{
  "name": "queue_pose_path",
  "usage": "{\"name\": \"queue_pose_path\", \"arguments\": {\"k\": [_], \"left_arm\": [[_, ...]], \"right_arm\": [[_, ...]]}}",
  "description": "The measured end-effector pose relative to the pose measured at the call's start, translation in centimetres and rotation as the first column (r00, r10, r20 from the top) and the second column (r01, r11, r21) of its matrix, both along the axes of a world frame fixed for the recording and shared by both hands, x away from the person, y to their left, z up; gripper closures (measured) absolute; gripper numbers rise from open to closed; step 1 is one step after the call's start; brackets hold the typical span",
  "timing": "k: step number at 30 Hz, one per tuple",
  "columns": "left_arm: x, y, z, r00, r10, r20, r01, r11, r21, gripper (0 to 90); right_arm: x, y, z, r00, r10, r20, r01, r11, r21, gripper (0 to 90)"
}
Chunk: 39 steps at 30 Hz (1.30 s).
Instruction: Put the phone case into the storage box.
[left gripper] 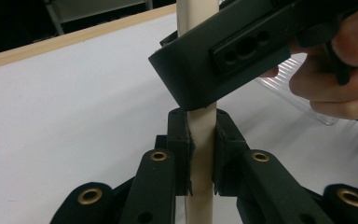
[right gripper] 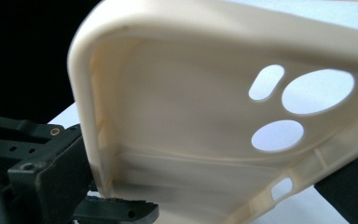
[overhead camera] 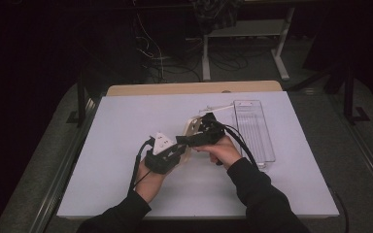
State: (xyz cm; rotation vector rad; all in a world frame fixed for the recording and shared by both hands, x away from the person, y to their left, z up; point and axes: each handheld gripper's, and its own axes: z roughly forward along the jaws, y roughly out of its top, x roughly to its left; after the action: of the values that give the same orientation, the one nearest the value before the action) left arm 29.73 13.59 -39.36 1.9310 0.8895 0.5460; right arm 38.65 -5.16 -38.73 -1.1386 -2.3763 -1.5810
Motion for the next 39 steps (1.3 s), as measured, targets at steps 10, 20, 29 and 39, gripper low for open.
{"name": "queue_pose_path", "arguments": {"k": [10, 20, 29, 39], "left_arm": [[0.05, 0.06, -0.04, 1.0000, -0.004, -0.006, 0.004, 1.0000, 0.006, 77.9], [0.11, -0.02, -0.08, 0.9999, -0.010, 0.003, 0.010, 0.9999, 0.009, 71.5], [0.15, -0.12, -0.15, 0.9999, -0.014, -0.008, 0.014, 0.9998, 0.012, 54.6], [0.63, 0.42, -0.08, 0.9966, -0.070, -0.042, 0.072, 0.9965, 0.043, 27.6]], "right_arm": [[-0.06, -0.09, 0.10, 1.0000, -0.006, 0.003, 0.006, 1.000, 0.004, 3.1], [-0.07, -0.12, 0.14, 1.0000, -0.001, -0.002, 0.001, 1.000, 0.009, 5.9], [-0.05, -0.18, 0.17, 1.0000, -0.003, 0.006, 0.003, 1.000, 0.008, 6.9], [0.02, -0.41, 0.25, 0.9999, -0.011, 0.007, 0.011, 1.000, 0.005, 7.0]]}}
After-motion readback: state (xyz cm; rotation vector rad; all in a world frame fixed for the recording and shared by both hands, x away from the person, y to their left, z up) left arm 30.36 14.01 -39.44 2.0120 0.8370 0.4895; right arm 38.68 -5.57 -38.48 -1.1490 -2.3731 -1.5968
